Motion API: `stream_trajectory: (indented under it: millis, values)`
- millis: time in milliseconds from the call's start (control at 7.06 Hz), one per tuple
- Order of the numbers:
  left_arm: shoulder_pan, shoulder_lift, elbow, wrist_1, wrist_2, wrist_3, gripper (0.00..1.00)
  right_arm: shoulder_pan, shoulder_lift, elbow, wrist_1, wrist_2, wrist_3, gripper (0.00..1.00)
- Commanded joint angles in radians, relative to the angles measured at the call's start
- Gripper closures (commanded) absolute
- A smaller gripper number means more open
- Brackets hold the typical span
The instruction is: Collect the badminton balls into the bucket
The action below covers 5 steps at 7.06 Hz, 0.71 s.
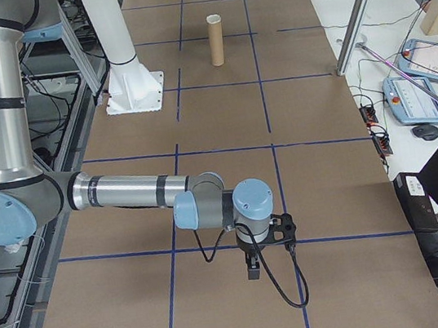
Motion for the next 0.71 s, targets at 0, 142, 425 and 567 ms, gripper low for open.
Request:
stream_trajectory:
  millis: [0, 142, 425, 567]
  values:
    - [-0.125, 0.057, 0.029, 0.004, 0.027, 0.177, 0.00, 0.000, 0.000, 0.000, 0.000, 0.000, 0.000, 0.00]
    - [-0.135, 0.071, 0.026, 0.008, 0.025, 0.167, 0.00, 0.000, 0.000, 0.000, 0.000, 0.000, 0.000, 0.00]
    - [-0.134, 0.071, 0.034, 0.010, 0.016, 0.165, 0.00, 0.000, -0.002, 0.000, 0.000, 0.000, 0.000, 0.00]
    - [-0.132, 0.070, 0.034, 0.010, -0.048, 0.133, 0.00, 0.000, 0.000, 0.000, 0.000, 0.000, 0.000, 0.00]
